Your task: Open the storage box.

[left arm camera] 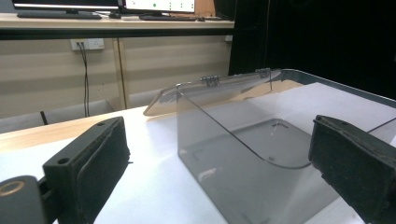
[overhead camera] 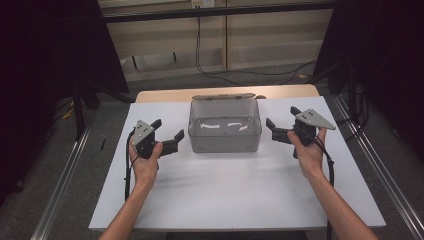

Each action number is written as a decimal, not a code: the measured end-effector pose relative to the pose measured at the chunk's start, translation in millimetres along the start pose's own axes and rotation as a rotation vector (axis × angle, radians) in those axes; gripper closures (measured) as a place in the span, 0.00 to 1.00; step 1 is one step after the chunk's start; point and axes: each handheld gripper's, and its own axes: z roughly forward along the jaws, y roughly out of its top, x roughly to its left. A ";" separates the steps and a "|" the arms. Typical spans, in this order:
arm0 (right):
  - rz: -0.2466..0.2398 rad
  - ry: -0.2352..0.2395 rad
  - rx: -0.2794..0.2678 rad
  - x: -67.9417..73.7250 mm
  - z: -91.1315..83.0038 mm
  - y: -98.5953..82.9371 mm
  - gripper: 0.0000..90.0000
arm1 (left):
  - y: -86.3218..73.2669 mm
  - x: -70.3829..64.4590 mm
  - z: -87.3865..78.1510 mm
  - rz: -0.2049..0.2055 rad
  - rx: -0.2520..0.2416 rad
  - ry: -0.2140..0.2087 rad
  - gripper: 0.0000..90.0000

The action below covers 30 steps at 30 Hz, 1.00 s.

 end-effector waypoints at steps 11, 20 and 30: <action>-0.021 -0.002 -0.015 7.6 -16.1 -1.7 0.03 | -10.9 -7.0 -19.3 0.002 0.007 0.012 0.05; -0.023 0.000 -0.020 11.6 -31.7 -7.1 0.02 | -12.6 -9.7 -36.9 0.001 0.002 0.030 0.05; -0.017 -0.045 -0.035 11.1 -54.4 -14.4 0.00 | -22.4 -13.6 -57.4 -0.011 0.005 0.058 0.05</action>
